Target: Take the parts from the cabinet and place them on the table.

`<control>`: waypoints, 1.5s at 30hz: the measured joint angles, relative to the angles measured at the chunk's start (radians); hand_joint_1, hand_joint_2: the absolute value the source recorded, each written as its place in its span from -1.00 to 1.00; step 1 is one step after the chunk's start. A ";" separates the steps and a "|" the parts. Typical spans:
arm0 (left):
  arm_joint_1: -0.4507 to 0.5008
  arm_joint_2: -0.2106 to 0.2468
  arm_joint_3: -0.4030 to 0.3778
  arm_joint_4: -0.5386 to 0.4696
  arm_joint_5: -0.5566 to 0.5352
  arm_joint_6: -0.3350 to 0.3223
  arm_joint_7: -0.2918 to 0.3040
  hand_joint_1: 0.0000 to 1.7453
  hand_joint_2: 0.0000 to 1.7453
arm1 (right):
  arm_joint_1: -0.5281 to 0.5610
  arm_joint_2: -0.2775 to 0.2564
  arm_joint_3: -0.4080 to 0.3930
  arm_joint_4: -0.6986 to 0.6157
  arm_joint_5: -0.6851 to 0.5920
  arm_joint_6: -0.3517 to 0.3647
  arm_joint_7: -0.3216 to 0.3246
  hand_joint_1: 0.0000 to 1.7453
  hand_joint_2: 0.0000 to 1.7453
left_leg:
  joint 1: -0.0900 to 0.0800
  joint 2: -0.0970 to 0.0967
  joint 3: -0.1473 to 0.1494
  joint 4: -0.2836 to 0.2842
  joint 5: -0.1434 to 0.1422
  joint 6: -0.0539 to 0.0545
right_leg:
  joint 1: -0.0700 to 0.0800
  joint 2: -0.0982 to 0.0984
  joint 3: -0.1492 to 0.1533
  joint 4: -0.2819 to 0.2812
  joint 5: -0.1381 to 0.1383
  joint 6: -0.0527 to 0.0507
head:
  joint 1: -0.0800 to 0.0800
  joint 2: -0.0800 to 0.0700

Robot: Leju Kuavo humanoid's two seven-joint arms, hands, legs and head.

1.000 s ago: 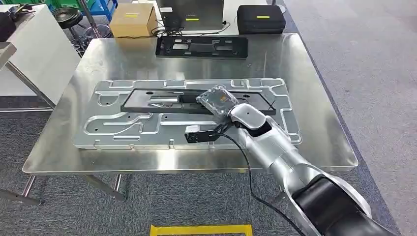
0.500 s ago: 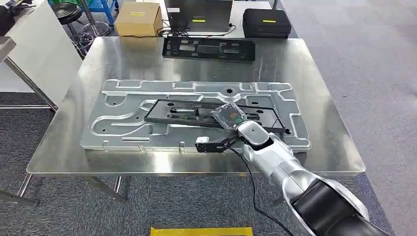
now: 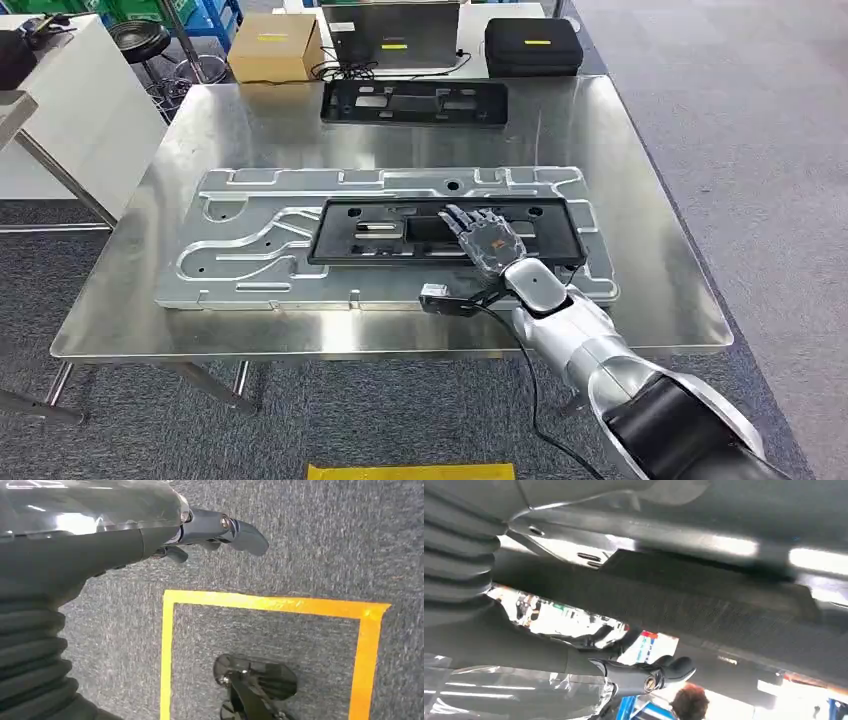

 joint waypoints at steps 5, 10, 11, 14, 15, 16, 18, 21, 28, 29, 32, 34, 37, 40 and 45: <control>-0.002 0.001 0.000 0.000 0.002 0.001 0.006 -1.00 -1.00 | 0.006 0.000 -0.019 -0.018 0.013 -0.040 -0.030 -1.00 -1.00 | 0.003 0.001 0.163 -0.319 0.132 0.006 | 0.004 0.004 0.001 0.013 -0.011 0.018 | 0.000 0.000; -0.003 0.000 0.000 0.000 0.002 0.000 0.009 -1.00 -1.00 | 0.017 0.000 -0.048 -0.074 0.031 -0.092 -0.070 -1.00 -1.00 | 0.004 0.000 0.160 -0.328 0.147 0.041 | 0.001 0.005 -0.004 0.020 -0.018 0.044 | 0.000 0.000; -0.004 0.000 0.000 0.000 0.002 0.000 0.009 -1.00 -1.00 | 0.021 -0.001 -0.054 -0.089 0.032 -0.102 -0.077 -1.00 -1.00 | 0.003 0.000 0.160 -0.329 0.147 0.045 | 0.000 0.004 -0.014 0.047 -0.038 0.047 | 0.000 0.000; -0.003 0.000 0.000 0.000 0.005 0.000 0.009 -1.00 -1.00 | 0.050 -0.001 -0.071 -0.162 0.048 -0.122 -0.095 -1.00 -1.00 | 0.001 0.003 0.157 -0.328 0.145 0.053 | -0.002 0.003 -0.131 0.289 -0.156 0.056 | 0.000 0.000; -0.003 0.000 0.000 0.000 0.005 0.000 0.009 -1.00 -1.00 | 0.071 -0.002 -0.074 -0.197 0.053 -0.122 -0.096 -1.00 -1.00 | 0.001 0.003 0.157 -0.328 0.145 0.054 | -0.002 0.003 -0.156 0.339 -0.166 0.056 | 0.000 0.000; -0.002 0.000 0.000 0.000 0.007 0.000 0.009 -1.00 -1.00 | 0.091 -0.004 -0.079 -0.232 0.058 -0.122 -0.096 -1.00 -1.00 | 0.000 0.002 0.158 -0.327 0.145 0.054 | -0.002 0.003 -0.160 0.341 -0.152 0.055 | 0.000 0.000; -0.002 -0.001 0.000 0.000 0.008 0.000 0.009 -1.00 -1.00 | 0.119 -0.010 -0.092 -0.317 0.067 -0.124 -0.093 -1.00 -1.00 | -0.001 0.000 0.161 -0.325 0.142 0.051 | -0.002 0.003 -0.099 0.208 -0.068 0.048 | 0.000 0.000; -0.003 -0.006 0.000 0.000 0.009 0.000 0.013 -1.00 -1.00 | 0.158 -0.021 -0.111 -0.456 0.055 -0.138 -0.094 -1.00 -1.00 | -0.009 0.000 0.161 -0.320 0.135 0.040 | 0.007 0.000 -0.012 0.021 -0.010 0.032 | 0.000 0.000; 0.001 -0.011 0.005 0.000 0.031 -0.017 0.018 -1.00 -1.00 | 0.363 -0.084 -0.223 -0.860 -0.135 -0.211 -0.165 -1.00 -1.00 | -0.001 0.001 0.105 -0.176 0.037 0.006 | -0.001 -0.004 0.002 0.002 -0.007 0.003 | 0.000 0.000; 0.001 -0.011 0.009 0.000 0.039 -0.023 0.019 -1.00 -1.00 | 0.406 -0.095 -0.255 -0.915 -0.182 -0.212 -0.189 -1.00 -1.00 | 0.000 0.001 0.062 -0.083 -0.005 0.002 | 0.001 -0.006 0.003 0.002 -0.009 0.002 | 0.000 0.000; 0.007 -0.017 0.025 0.000 0.058 -0.042 0.015 -1.00 -1.00 | 0.581 -0.120 -0.427 -1.076 -0.370 -0.212 -0.303 -1.00 -1.00 | 0.001 0.001 0.042 -0.039 0.011 0.001 | 0.002 -0.011 0.009 0.003 -0.015 0.006 | 0.000 0.000; 0.017 -0.021 0.033 0.000 0.069 -0.049 0.004 -1.00 -1.00 | 0.695 -0.128 -0.562 -1.144 -0.505 -0.211 -0.385 -1.00 -1.00 | 0.002 0.001 0.134 -0.216 0.101 0.008 | 0.002 -0.012 0.019 0.005 -0.022 0.012 | 0.000 0.000; 0.021 -0.026 0.049 0.000 0.081 -0.060 -0.010 -1.00 -1.00 | 0.831 -0.147 -0.752 -1.214 -0.645 -0.170 -0.464 -1.00 -1.00 | -0.005 -0.003 0.188 -0.319 0.108 0.027 | 0.008 -0.010 0.016 0.011 -0.028 0.027 | 0.000 0.000; 0.027 -0.027 0.058 0.000 0.086 -0.082 -0.013 -1.00 -1.00 | 0.921 -0.146 -0.901 -1.245 -0.725 -0.082 -0.492 -1.00 -1.00 | -0.005 -0.002 0.191 -0.329 0.110 0.047 | 0.007 -0.008 0.021 0.007 -0.027 0.046 | 0.000 0.000; 0.025 -0.035 0.073 0.000 0.091 -0.097 -0.016 -1.00 -1.00 | 0.991 -0.128 -1.098 -1.253 -0.749 0.061 -0.513 -1.00 -1.00 | -0.007 0.004 0.182 -0.335 0.129 0.067 | -0.003 -0.002 -0.088 0.271 -0.196 0.058 | 0.000 0.000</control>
